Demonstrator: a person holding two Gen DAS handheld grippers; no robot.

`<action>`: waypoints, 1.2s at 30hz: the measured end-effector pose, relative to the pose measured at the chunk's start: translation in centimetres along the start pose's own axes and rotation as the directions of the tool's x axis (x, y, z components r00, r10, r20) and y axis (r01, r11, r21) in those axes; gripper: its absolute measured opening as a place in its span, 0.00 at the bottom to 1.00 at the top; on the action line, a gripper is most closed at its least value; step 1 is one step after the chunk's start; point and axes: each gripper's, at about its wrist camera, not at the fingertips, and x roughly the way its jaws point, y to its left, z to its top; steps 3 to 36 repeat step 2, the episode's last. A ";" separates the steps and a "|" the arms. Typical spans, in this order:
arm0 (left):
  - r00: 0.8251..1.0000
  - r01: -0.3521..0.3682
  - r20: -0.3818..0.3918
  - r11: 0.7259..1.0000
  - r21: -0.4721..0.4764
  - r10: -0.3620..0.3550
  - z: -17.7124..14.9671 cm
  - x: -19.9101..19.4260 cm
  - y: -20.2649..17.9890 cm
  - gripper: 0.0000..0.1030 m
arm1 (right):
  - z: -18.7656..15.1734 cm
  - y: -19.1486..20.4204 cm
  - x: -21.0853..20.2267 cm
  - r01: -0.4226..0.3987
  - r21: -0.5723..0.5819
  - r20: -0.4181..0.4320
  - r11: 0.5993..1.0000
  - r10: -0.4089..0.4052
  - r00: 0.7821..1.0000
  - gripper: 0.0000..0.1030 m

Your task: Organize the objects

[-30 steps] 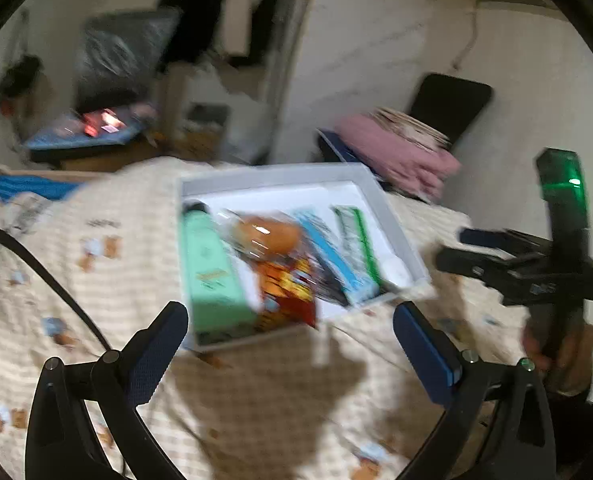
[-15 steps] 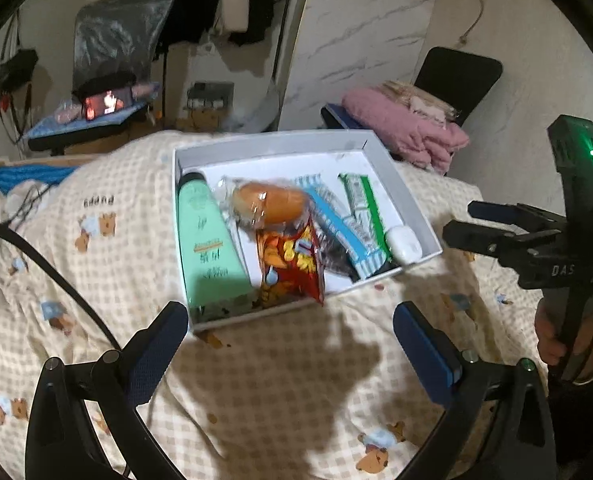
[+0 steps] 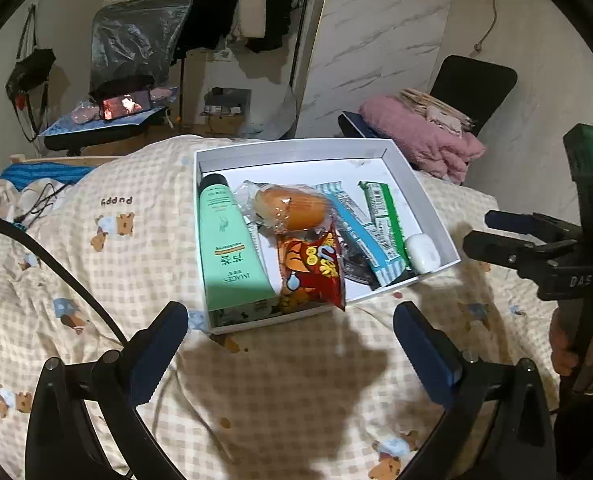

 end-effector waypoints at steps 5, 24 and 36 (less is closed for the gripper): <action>1.000 -0.018 -0.004 1.000 -0.007 0.018 0.2 -0.1 0.1 1.00 | 0.0 0.1 0.0 -0.004 -0.003 0.001 1.000 0.004 1.000 1.00; 1.000 -0.018 -0.004 1.000 -0.007 0.018 0.2 -0.1 0.1 1.00 | 0.0 0.1 0.0 -0.004 -0.003 0.001 1.000 0.004 1.000 1.00; 1.000 -0.018 -0.004 1.000 -0.007 0.018 0.2 -0.1 0.1 1.00 | 0.0 0.1 0.0 -0.004 -0.003 0.001 1.000 0.004 1.000 1.00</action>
